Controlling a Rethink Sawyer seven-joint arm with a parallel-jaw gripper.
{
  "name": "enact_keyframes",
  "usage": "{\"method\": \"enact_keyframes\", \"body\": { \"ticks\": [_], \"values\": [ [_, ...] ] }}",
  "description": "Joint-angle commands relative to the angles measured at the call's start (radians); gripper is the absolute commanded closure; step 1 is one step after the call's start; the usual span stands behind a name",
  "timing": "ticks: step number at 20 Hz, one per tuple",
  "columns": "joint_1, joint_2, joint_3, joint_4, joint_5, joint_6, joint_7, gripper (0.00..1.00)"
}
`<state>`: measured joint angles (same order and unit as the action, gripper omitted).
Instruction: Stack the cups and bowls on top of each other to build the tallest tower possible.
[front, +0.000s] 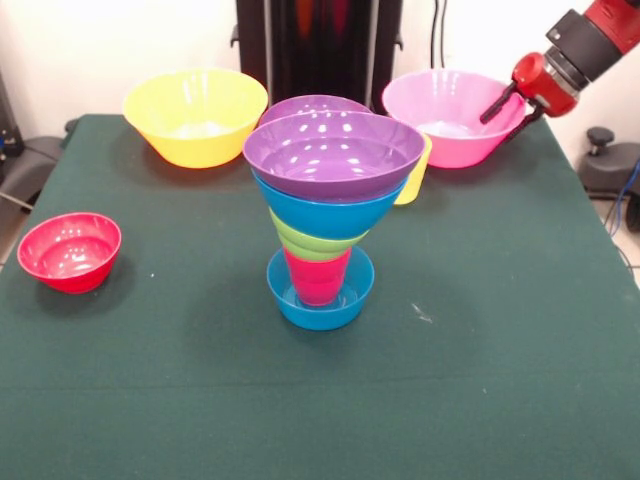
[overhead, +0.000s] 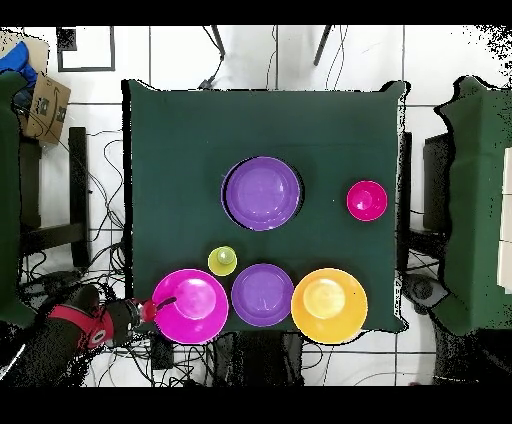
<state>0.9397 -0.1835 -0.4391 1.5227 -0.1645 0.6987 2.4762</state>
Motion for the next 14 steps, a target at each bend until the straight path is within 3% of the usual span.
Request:
{"method": "enact_keyframes", "body": {
  "ticks": [1, 2, 3, 7, 14],
  "values": [
    [-0.034, 0.032, 0.119, 0.039, 0.030, -0.121, 0.135, 0.00],
    [-0.037, 0.036, 0.124, 0.035, 0.034, -0.133, 0.135, 0.00],
    [-0.041, 0.040, 0.128, 0.031, 0.038, -0.145, 0.135, 1.00],
    [-0.059, 0.025, 0.146, 0.056, 0.061, -0.228, 0.159, 1.00],
    [-0.089, -0.062, 0.160, 0.040, 0.095, -0.098, 0.101, 1.00]
  ]
}}
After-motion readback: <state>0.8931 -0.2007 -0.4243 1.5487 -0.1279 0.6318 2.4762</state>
